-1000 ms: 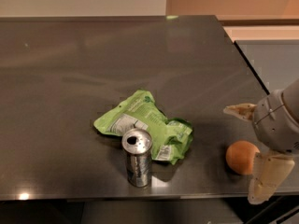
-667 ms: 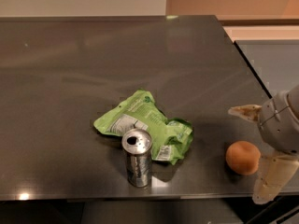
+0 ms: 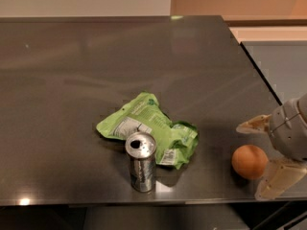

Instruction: Pick orange

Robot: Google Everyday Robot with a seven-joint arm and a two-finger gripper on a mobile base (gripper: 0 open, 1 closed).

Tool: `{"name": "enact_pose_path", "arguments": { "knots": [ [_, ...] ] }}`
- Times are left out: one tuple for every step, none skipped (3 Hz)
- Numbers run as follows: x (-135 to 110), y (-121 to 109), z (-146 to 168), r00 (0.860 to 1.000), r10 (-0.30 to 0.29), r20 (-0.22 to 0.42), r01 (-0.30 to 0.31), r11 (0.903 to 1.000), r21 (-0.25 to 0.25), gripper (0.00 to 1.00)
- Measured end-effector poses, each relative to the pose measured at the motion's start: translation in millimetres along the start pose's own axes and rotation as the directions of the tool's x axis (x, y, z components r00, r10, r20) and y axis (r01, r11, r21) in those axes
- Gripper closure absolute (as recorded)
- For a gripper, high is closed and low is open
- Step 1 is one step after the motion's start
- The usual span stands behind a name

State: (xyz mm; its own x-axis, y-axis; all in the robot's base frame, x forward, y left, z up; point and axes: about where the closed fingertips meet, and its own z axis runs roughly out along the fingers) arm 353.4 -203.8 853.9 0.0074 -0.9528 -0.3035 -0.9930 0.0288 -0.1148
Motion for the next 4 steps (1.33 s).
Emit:
{"name": "enact_pose_path", "arguments": {
  "knots": [
    [0,2,2,1.0,-0.005,0.003,0.005,0.9999,-0.01,0.45],
    [-1,1,-2,1.0,-0.007,0.01,0.007,0.9999,-0.01,0.68],
    [-2,-9,-19,1.0,0.008,0.002,-0.008,0.9999,-0.006,0.92],
    [-6,-24,-51,1.0,0.019,-0.005,-0.019,0.9998,0.01,1.0]
  ]
}}
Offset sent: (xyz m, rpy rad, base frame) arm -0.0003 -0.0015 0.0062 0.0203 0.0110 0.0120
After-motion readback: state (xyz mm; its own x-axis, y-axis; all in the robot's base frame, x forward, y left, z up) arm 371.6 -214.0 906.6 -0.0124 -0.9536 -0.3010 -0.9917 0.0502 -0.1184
